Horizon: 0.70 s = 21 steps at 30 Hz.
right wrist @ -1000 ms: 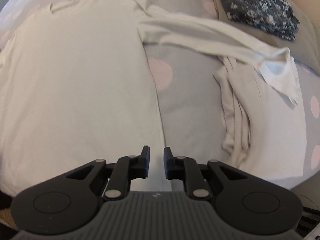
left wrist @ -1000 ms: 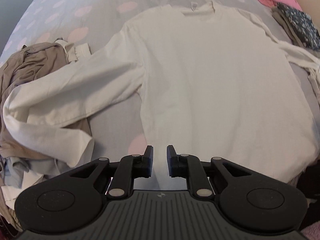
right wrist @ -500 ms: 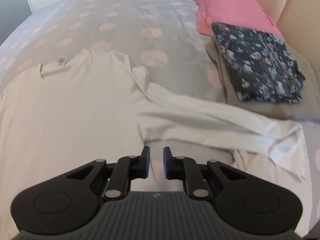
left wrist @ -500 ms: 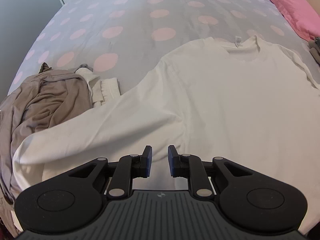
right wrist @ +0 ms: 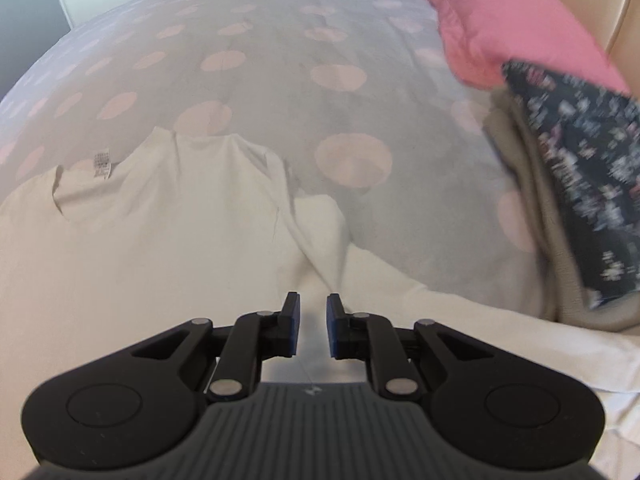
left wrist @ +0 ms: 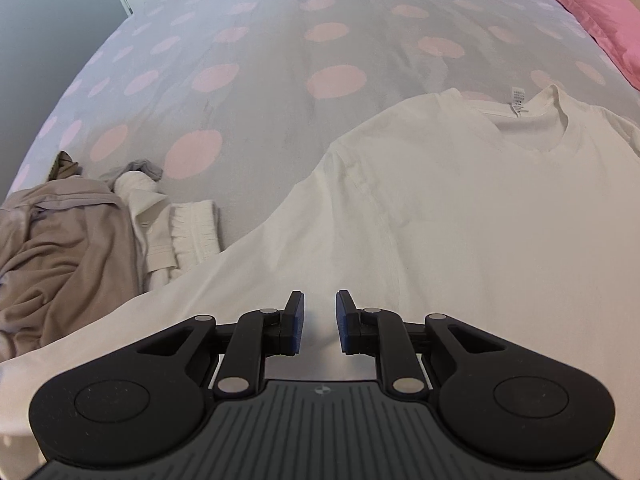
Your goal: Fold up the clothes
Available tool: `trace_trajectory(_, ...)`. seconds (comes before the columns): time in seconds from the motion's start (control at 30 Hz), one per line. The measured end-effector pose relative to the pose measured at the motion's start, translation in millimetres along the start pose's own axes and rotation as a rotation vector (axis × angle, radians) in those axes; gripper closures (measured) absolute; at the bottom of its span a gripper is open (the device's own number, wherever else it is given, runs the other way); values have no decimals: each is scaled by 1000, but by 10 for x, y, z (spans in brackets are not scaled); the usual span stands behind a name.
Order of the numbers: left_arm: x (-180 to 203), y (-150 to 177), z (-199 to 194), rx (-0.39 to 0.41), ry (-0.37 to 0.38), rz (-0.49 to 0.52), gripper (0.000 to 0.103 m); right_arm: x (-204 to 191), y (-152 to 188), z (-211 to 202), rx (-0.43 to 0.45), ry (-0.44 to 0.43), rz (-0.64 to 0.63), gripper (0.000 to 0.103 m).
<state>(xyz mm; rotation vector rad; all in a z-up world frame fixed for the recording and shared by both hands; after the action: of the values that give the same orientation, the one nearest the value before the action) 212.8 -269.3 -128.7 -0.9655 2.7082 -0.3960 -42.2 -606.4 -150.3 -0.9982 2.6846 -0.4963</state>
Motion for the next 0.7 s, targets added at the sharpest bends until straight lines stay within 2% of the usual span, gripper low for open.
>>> trace_trajectory(0.03, 13, -15, 28, -5, 5, -1, 88, -20, -22, 68, -22, -34, 3, 88)
trace_trajectory(0.1, 38, -44, 84, -14, 13, -2, 88, -57, -32, 223, -70, -12, -30, 88)
trace_trajectory(0.27, 46, -59, 164, -42, 12, 0, 88, 72, -190, 345, -17, 91, -30, 91)
trace_trajectory(0.37, 25, -58, 193, -56, 1, 1, 88, 314, -366, 357, 44, 239, -12, 94)
trace_trajectory(0.57, -25, -46, 203, -64, -27, 6, 88, 844, -449, 294, 76, 370, 113, 93)
trace_trajectory(0.6, -36, -45, 183, -59, -29, 4, 88, 902, -458, 242, 85, 378, 124, 93)
trace_trajectory(0.7, -77, -42, 117, -48, -35, -8, 88, 1037, -446, 31, 101, 324, 184, 93)
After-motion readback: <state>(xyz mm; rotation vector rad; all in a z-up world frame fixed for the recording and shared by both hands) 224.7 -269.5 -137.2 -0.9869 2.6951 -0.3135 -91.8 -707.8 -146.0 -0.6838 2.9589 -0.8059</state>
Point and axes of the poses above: each gripper's, at about its wrist camera, not at the fingertips, and z roughly the way its jaws point, x to its right, y to its underside, the point moved 7 cm from there along z, roughly the way its jaws point, and after that the axes turned 5 degrees about -x, right-handed, at the moved point
